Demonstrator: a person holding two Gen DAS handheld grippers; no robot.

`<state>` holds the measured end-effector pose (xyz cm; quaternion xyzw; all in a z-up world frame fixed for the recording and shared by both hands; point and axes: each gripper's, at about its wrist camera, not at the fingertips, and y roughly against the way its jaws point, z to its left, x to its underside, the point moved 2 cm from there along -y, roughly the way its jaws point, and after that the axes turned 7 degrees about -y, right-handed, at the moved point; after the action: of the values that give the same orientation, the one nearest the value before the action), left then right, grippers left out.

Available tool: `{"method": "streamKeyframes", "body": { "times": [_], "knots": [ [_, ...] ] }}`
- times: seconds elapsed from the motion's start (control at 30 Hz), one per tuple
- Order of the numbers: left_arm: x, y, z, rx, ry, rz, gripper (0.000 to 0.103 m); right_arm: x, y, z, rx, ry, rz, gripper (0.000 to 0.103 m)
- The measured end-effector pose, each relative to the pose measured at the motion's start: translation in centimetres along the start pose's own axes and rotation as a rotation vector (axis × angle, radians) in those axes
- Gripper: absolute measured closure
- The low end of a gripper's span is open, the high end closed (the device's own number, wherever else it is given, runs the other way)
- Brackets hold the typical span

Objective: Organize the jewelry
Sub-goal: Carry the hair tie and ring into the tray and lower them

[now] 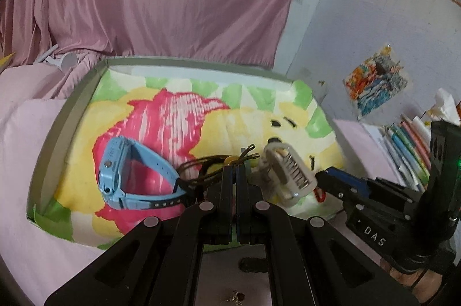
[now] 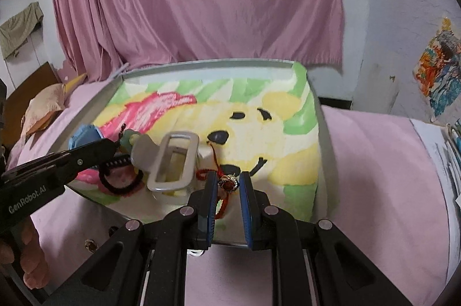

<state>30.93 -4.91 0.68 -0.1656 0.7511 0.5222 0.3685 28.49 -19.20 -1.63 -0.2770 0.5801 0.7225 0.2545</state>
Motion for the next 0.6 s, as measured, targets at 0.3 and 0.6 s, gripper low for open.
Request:
{"method": "streamKeyframes", "body": {
  "times": [0.3, 0.6],
  "knots": [
    [0.58, -0.84, 0.20, 0.024, 0.022, 0.048, 0.102, -0.13, -0.45, 0.04, 0.017, 0.016, 0.039, 0.088],
    [0.50, -0.23, 0.30, 0.033, 0.035, 0.048, 0.099, -0.17, -0.48, 0.12, 0.024, 0.026, 0.045, 0.068]
  ]
}}
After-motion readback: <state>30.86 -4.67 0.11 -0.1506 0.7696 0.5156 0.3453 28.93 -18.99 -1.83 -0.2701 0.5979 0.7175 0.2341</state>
